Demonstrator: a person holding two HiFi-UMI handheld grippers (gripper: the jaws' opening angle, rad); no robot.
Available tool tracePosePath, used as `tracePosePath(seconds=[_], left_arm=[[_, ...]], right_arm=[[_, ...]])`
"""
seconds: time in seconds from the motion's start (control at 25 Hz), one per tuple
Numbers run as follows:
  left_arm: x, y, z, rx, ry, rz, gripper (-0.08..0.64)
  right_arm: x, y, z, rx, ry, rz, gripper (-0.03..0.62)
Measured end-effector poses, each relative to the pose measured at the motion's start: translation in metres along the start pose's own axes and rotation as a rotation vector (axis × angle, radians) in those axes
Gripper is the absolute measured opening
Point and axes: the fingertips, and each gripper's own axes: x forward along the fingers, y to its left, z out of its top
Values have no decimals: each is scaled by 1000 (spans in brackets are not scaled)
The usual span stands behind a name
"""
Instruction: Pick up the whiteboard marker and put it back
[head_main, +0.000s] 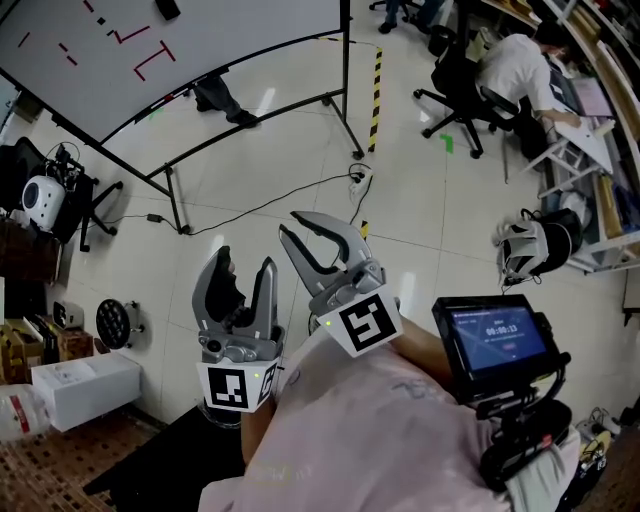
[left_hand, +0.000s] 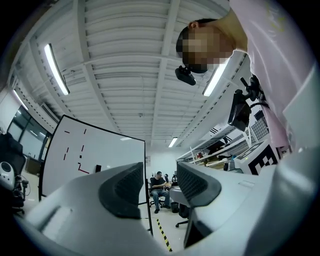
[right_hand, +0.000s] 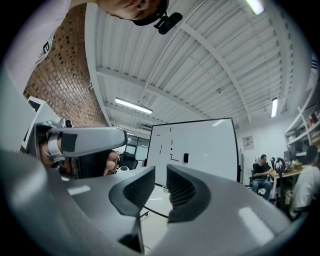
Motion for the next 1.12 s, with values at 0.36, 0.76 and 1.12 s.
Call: tracePosePath(seconds=[0.36,0.76,1.12], left_arm=[[-5,4,5,28,7,31,216],[-2,16,2,52,23,51,216],[-33,28,6,18,37,146,216]], right_arm=[[5,15,1,-92,17,50,23],[14,11,0,-73,26,44,21],[-7,29,5,-51,19,33,21]])
